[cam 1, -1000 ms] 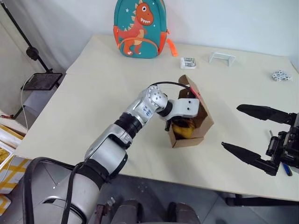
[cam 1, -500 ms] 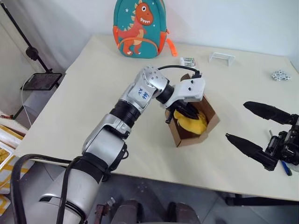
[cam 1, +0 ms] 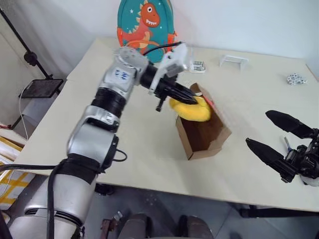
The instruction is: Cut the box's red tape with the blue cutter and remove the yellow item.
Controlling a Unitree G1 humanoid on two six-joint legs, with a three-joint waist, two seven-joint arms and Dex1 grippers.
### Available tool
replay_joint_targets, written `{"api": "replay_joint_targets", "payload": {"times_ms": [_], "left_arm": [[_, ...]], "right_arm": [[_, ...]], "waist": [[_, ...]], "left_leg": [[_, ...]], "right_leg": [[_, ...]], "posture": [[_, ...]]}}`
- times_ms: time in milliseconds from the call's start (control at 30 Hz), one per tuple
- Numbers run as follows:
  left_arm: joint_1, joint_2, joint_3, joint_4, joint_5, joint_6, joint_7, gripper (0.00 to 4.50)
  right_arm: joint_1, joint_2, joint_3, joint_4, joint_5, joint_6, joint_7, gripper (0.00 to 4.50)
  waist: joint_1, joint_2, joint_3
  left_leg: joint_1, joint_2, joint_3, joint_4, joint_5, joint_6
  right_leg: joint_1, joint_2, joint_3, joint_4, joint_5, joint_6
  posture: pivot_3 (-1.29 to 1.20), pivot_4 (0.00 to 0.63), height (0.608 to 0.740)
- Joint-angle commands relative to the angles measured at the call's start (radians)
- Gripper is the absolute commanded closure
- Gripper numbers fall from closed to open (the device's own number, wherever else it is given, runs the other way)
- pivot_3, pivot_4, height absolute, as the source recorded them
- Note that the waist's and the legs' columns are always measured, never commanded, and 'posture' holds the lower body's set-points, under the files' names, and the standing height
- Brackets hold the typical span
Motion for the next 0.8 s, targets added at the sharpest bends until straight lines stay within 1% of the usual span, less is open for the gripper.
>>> {"api": "replay_joint_targets", "payload": {"times_ms": [33,100,233,300,367,433,467,500,567,600,700,800], "left_arm": [[0.012,0.053,0.009,-0.036,-0.043,-0.005,-0.112,4.47],[0.052,0.107,0.036,-0.054,-0.06,0.01,-0.112,4.47],[0.165,0.222,0.097,-0.125,-0.09,0.028,-0.089,4.47],[0.239,0.277,0.152,-0.157,-0.113,0.034,-0.034,4.47],[0.297,0.3,0.206,-0.188,-0.136,0.031,0.024,4.47],[0.386,0.335,0.264,-0.217,-0.139,0.008,0.093,4.47],[0.442,0.353,0.291,-0.218,-0.116,-0.068,0.144,4.47],[0.499,0.371,0.314,-0.224,-0.106,-0.088,0.181,4.47],[0.56,0.387,0.337,-0.238,-0.101,-0.103,0.221,4.47],[0.601,0.393,0.343,-0.252,-0.084,-0.143,0.256,4.47],[0.785,0.379,0.409,-0.352,-0.103,-0.177,0.366,4.47],[0.866,0.359,0.422,-0.409,-0.123,-0.162,0.395,4.47]], "right_arm": [[-0.037,-0.012,0.014,-0.008,-0.015,-0.038,0.009,0.0],[-0.069,-0.033,0.039,-0.004,-0.063,-0.058,0.034,0.0],[-0.108,-0.078,0.086,-0.001,-0.085,-0.054,0.083,0.0],[-0.128,-0.102,0.122,0.0,-0.103,-0.058,0.117,0.0],[-0.143,-0.112,0.145,0.003,-0.106,-0.055,0.127,0.0],[-0.156,-0.121,0.17,0.011,-0.119,-0.059,0.147,0.0],[-0.163,-0.127,0.186,0.016,-0.137,-0.065,0.161,0.0],[-0.166,-0.135,0.205,0.019,-0.155,-0.068,0.181,0.0],[-0.171,-0.143,0.226,0.023,-0.175,-0.071,0.205,0.0],[-0.182,-0.142,0.241,0.024,-0.189,-0.079,0.209,0.0],[-0.209,-0.118,0.303,0.021,-0.226,-0.107,0.216,0.0],[-0.184,-0.102,0.304,0.039,-0.246,-0.129,0.242,0.0]], "waist": [[-0.004,0.0,0.0],[-0.007,0.0,0.0],[-0.012,0.0,0.0],[-0.016,0.0,0.0],[-0.014,0.0,0.0],[-0.013,0.0,0.0],[-0.012,0.0,0.0],[-0.012,0.0,0.0],[-0.01,0.0,0.0],[-0.007,-0.001,0.0],[-0.011,0.0,0.0],[-0.006,-0.001,0.0]], "left_leg": [[0.0,0.0,0.0,0.0,0.0,0.0],[0.0,0.0,0.0,0.001,0.0,0.0],[0.0,0.0,-0.001,0.0,0.0,0.0],[0.0,0.0,-0.001,0.0,0.0,0.0],[0.001,0.0,-0.001,0.0,0.0,0.0],[0.001,0.0,-0.002,0.001,0.0,0.0],[0.001,0.0,-0.002,0.001,0.0,0.0],[0.001,-0.001,-0.003,0.001,0.0,0.0],[0.002,-0.001,-0.004,0.001,0.0,0.0],[0.002,-0.001,-0.005,0.001,0.0,0.0],[0.002,-0.002,-0.007,0.001,0.0,0.0],[0.001,-0.002,-0.01,0.001,0.0,0.0]], "right_leg": [[0.0,0.0,0.0,0.0,0.0,0.0],[0.0,0.0,0.001,0.001,0.0,0.0],[0.0,0.0,0.001,0.002,0.0,0.0],[-0.001,0.0,0.001,0.003,0.0,0.0],[-0.001,0.0,0.001,0.003,0.0,0.0],[0.0,0.0,0.001,0.003,0.0,0.0],[0.0,0.0,0.002,0.003,0.0,0.0],[0.0,0.0,0.002,0.003,0.0,0.0],[0.001,-0.001,0.002,0.004,0.0,0.0],[0.001,-0.001,0.002,0.004,0.0,0.001],[0.001,-0.001,0.002,0.005,0.001,0.002],[0.001,-0.001,0.003,0.006,0.001,0.002]], "posture": [[0.0,0.15,0.74],[0.0,0.15,0.74],[0.0,0.15,0.74],[0.0,0.15,0.74],[0.0,0.15,0.74],[0.0,0.15,0.74],[0.0,0.15,0.74],[0.0,0.15,0.74],[0.0,0.15,0.74],[0.0,0.15,0.74],[0.0,0.15,0.74],[0.0,0.15,0.74]]}}
